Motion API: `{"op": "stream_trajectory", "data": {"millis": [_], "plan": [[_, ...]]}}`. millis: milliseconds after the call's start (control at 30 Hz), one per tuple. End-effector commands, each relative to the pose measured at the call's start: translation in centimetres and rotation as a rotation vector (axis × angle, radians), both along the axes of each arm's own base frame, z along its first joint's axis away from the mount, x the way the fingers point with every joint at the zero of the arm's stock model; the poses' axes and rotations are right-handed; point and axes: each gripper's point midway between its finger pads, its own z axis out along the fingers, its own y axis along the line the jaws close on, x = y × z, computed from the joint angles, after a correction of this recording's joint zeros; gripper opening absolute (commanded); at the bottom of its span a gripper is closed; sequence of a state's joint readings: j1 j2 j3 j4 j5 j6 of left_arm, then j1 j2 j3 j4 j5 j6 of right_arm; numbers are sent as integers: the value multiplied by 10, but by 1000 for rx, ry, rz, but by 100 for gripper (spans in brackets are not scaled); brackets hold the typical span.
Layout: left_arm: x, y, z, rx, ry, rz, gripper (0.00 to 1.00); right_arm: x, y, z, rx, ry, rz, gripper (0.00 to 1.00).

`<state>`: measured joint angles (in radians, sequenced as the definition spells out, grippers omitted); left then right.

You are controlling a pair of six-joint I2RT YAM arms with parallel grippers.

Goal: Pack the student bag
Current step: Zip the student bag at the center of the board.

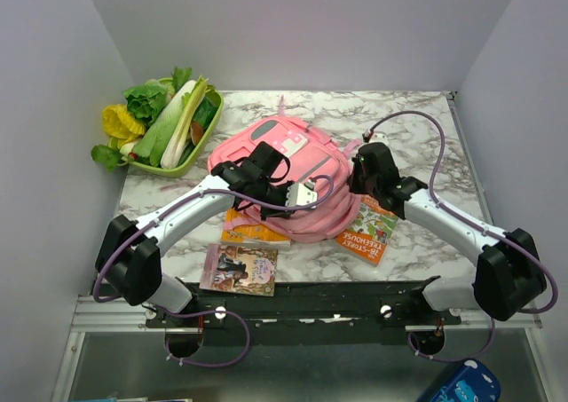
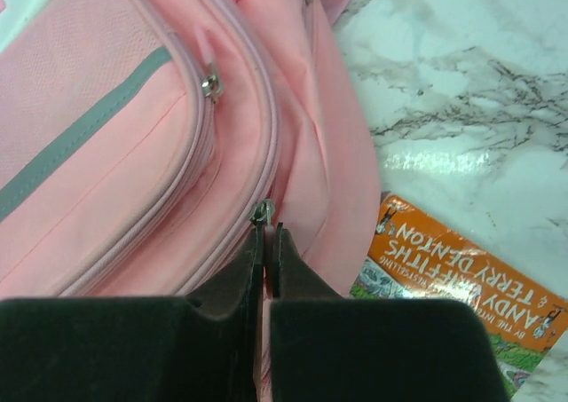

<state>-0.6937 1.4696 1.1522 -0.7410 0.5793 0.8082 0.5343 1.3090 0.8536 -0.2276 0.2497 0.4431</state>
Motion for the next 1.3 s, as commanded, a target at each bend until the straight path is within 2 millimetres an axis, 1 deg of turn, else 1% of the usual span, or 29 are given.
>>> {"op": "stream_trajectory", "data": {"millis": [0, 100, 167, 200, 233, 267, 400, 433, 467, 500, 533, 567, 633, 667, 700, 733, 767, 800, 833, 867, 900, 933, 1000, 1033, 1100, 1133, 1200, 1233, 1267], "plan": [[-28, 24, 5, 61, 62, -51, 0, 42, -27, 16, -85, -77, -94, 1], [-25, 30, 6, 75, 46, -42, 0, 51, -37, 15, -109, -77, -148, 1], [-17, 33, 8, 85, 23, -16, 0, 50, -48, 18, -107, -92, -212, 1], [-4, 36, 8, 98, -18, 23, 0, 45, -53, 13, -112, -85, -231, 1], [6, 37, 10, 97, -34, 70, 0, 42, -56, 22, -90, -109, -252, 1], [15, 39, 11, 99, -50, 106, 0, 40, -57, 24, -81, -121, -254, 1], [82, 51, 26, 71, -187, 371, 0, 21, -57, 28, -19, -133, -241, 1], [99, 61, 32, 78, -212, 438, 0, 15, -56, 22, -6, -120, -232, 1], [107, 65, 35, 73, -206, 484, 0, 10, -51, 27, 29, -131, -203, 1], [117, 67, 38, 58, -215, 528, 0, 6, -49, 25, 47, -123, -194, 1], [129, 75, 37, 62, -219, 582, 0, 2, -46, 23, 70, -115, -185, 1], [136, 81, 36, 75, -230, 627, 0, -5, -39, 15, 100, -87, -150, 1], [145, 83, 35, 66, -212, 671, 5, -14, -26, 12, 156, -72, -98, 1], [144, 81, 34, 55, -196, 667, 8, -21, -13, 7, 197, -55, -38, 1], [141, 79, 33, 50, -176, 658, 16, -26, -1, 6, 208, -48, 4, 1], [137, 74, 35, 37, -152, 637, 20, -30, 7, 4, 214, -37, 25, 1], [128, 66, 37, 13, -117, 601, 25, -34, 14, 3, 221, -26, 55, 1], [114, 55, 40, -19, -64, 548, 33, -38, 21, 1, 225, -16, 75, 1], [107, 48, 50, -46, -65, 509, 35, -43, 29, -1, 234, -2, 101, 1], [98, 41, 55, -59, -59, 472, 36, -46, 36, 2, 256, -1, 133, 1], [82, 27, 59, -77, -40, 405, 37, -48, 39, 1, 261, 4, 142, 1], [72, 19, 69, -100, -45, 362, 37, -48, 40, 2, 270, 5, 144, 1], [55, 6, 75, -128, -27, 294, 41, -48, 42, 3, 273, 4, 150, 1], [42, -7, 75, -139, -25, 244, 41, -48, 41, 3, 269, 3, 147, 1], [34, -21, 71, -137, -30, 207, 41, -48, 38, 0, 256, 6, 138, 1], [31, -30, 60, -111, -23, 190, 42, -48, 37, -1, 253, 8, 128, 1], [34, -43, 54, -114, -48, 177, 41, -47, 32, -1, 239, 4, 106, 1], [37, -48, 44, -99, -47, 171, 42, -47, 31, -1, 236, 6, 104, 1], [38, -53, 41, -96, -60, 166, 42, -46, 31, 0, 234, 0, 100, 1]]}}
